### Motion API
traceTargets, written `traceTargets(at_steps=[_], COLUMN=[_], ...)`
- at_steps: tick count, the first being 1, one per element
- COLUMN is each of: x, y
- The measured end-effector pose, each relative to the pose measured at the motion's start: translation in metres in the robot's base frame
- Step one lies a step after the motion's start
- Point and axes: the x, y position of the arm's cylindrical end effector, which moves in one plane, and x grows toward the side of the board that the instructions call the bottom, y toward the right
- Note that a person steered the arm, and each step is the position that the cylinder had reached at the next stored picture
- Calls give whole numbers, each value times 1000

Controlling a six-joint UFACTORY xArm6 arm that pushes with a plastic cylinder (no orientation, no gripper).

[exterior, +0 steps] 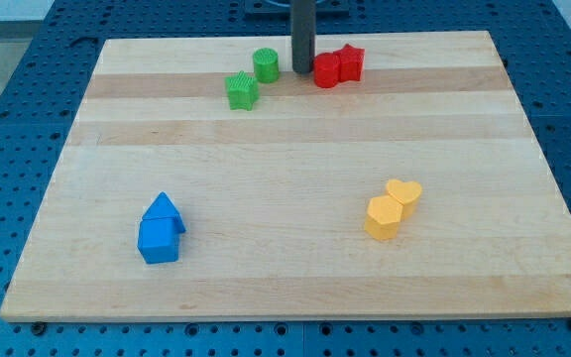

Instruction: Move the red blocks towards the right

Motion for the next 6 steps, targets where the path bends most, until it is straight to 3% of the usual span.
traceTargets(at_steps=[2,4,6], x=[0,-31,-9], y=[63,62,62])
